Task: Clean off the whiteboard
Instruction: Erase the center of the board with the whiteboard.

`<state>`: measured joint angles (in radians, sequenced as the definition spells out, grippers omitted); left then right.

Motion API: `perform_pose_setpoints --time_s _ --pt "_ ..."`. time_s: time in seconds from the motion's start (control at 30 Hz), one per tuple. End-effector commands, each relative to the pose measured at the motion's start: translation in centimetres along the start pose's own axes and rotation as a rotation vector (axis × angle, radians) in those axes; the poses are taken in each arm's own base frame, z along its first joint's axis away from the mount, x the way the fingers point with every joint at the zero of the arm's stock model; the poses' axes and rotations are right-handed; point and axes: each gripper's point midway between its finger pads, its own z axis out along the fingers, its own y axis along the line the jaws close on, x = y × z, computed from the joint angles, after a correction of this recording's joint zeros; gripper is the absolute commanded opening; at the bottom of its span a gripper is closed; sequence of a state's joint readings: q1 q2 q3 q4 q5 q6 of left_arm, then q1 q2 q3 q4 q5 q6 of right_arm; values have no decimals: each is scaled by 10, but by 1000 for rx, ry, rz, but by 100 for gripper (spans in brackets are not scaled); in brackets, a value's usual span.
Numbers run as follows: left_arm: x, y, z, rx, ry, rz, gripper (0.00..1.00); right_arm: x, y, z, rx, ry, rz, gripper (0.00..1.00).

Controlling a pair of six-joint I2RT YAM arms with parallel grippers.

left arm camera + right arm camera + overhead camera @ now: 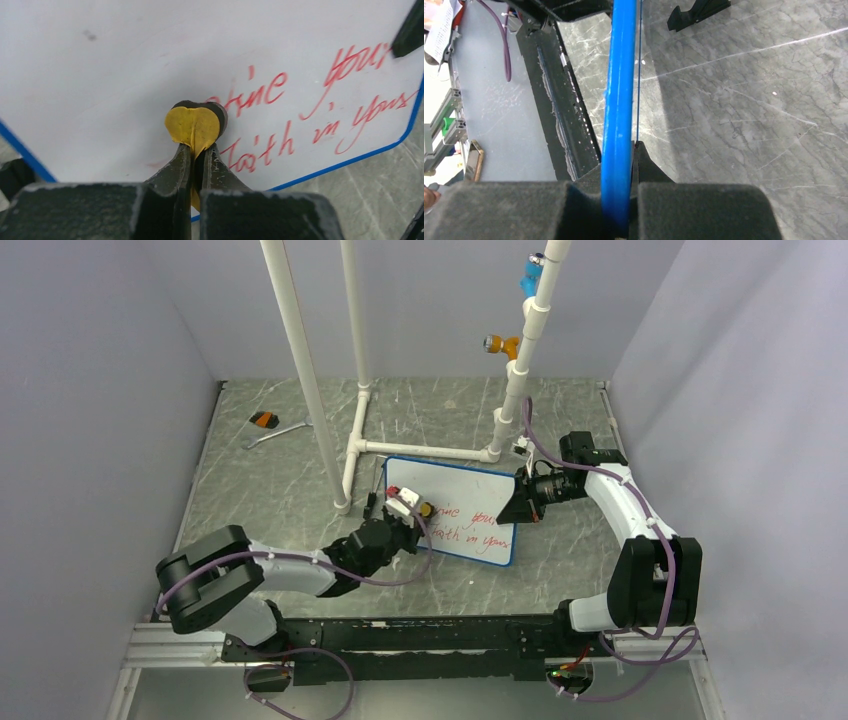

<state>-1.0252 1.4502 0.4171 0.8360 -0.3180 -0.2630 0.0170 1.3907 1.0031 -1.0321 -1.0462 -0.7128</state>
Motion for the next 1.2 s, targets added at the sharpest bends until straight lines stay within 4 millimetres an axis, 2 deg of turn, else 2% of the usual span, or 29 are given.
perform_pose_setpoints --time_s 0.0,0.07,0.3,0.37,0.43,0.5,0.73,0.83,0.93,1.1,1.17 --pt "-17 -22 13 -9 -24 33 0 -10 19 -1 -51 -43 -58 0" --pt "-13 -14 13 -67 -6 21 0 -10 19 -1 -51 -43 -57 0" --pt "-2 51 -6 -274 31 -62 0 -10 19 -1 -53 -43 -59 0" --pt "-1 61 -10 -288 36 -74 0 -10 19 -1 -52 -42 -59 0" --pt "-3 62 -11 -274 34 -76 0 -10 19 -1 -52 -44 -59 0" --pt "-6 53 -9 -224 32 -72 0 -10 19 -1 -51 -43 -58 0" --pt "-6 -21 2 24 4 6 0 -10 18 -1 -51 -42 -53 0" --pt "-3 -34 5 47 7 19 0 -10 18 -1 -51 -42 -53 0" --pt "-10 -22 6 -15 -11 27 0 -10 18 -1 -51 -42 -53 0" --pt "-20 30 4 -170 9 -51 0 -10 18 -1 -51 -42 -51 0" --pt "-27 42 4 -197 8 -66 0 -10 18 0 -52 -41 -51 0"
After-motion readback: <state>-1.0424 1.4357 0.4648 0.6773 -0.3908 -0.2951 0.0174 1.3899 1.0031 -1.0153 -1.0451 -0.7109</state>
